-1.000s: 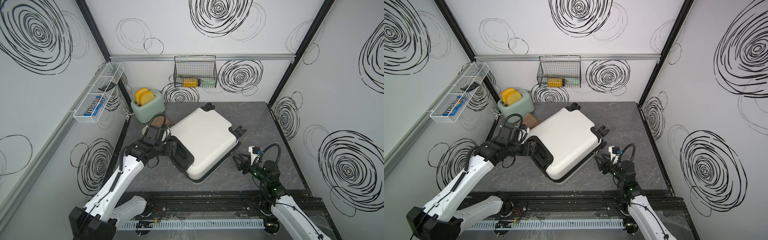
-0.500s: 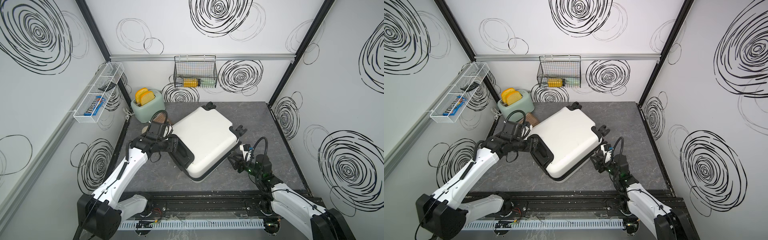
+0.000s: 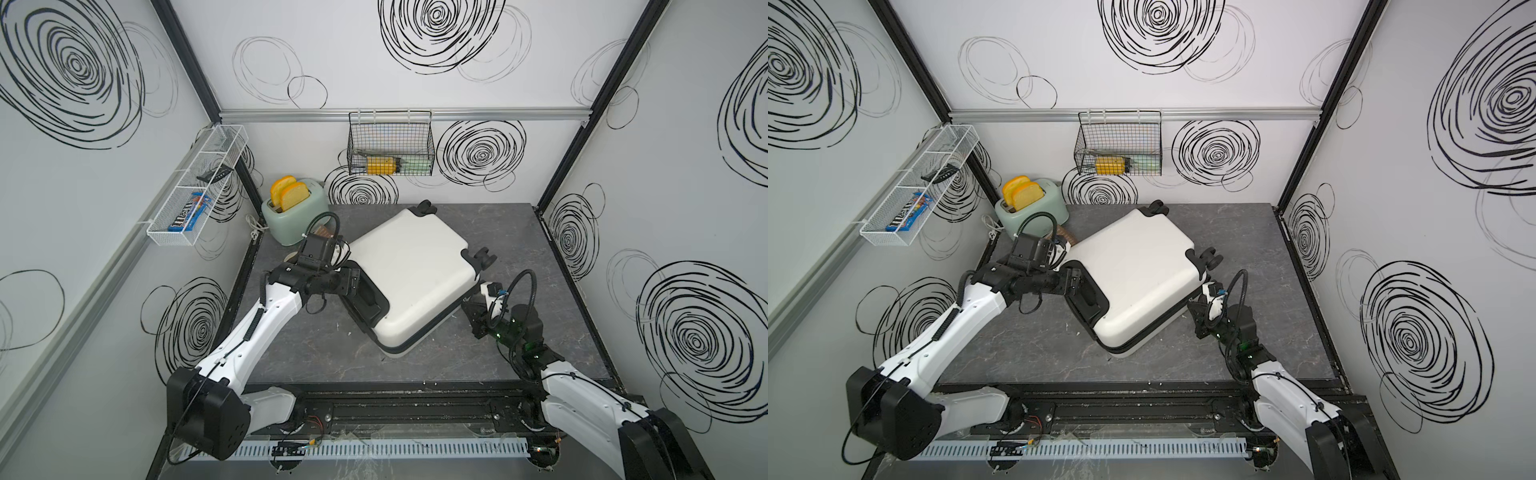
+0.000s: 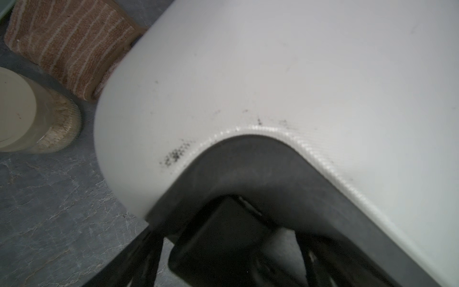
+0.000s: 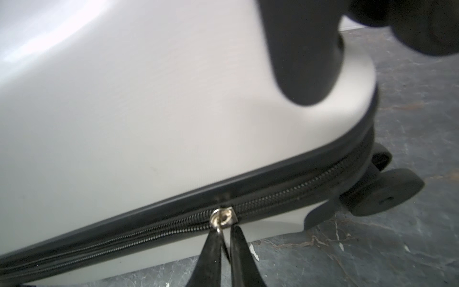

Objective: Open the suitcase zippers
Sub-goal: Unzip the zipper on the suitcase.

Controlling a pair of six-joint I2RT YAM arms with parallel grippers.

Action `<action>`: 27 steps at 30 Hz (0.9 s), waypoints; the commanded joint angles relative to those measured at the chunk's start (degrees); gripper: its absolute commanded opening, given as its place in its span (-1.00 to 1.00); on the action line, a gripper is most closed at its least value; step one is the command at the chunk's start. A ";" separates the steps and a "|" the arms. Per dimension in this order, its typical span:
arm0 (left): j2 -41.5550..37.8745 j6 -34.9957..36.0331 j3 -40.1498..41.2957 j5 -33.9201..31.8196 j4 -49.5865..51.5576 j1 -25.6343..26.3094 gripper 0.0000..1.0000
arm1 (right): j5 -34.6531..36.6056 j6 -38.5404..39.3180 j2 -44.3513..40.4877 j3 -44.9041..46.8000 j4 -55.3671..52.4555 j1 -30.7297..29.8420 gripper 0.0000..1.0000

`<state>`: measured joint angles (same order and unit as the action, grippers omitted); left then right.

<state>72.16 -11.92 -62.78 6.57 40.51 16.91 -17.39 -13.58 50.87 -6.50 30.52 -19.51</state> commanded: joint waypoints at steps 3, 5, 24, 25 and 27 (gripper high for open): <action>-2.12 -2.92 -2.52 2.78 -1.74 0.35 0.76 | 2.79 -0.94 0.40 -1.77 1.15 0.63 -0.92; -3.70 -4.43 -2.02 3.09 -0.93 1.42 0.77 | 2.12 -1.29 0.99 -2.06 1.53 0.66 -0.98; -0.91 -4.50 5.13 -2.66 -2.47 1.73 0.73 | 3.06 -5.69 6.07 -7.75 -5.08 6.76 -1.00; -0.74 -3.93 5.32 -3.29 -2.37 1.50 0.73 | 3.00 -6.12 6.24 -8.11 -5.73 7.85 -1.00; -0.60 -2.98 5.87 -4.11 -2.37 0.93 0.72 | 2.01 -6.80 6.64 -8.87 -6.73 10.57 -1.00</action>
<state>69.80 -18.52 -58.92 7.05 37.91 18.46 -17.47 -18.55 56.97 -13.23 25.80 -12.14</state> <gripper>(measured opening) 0.864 0.042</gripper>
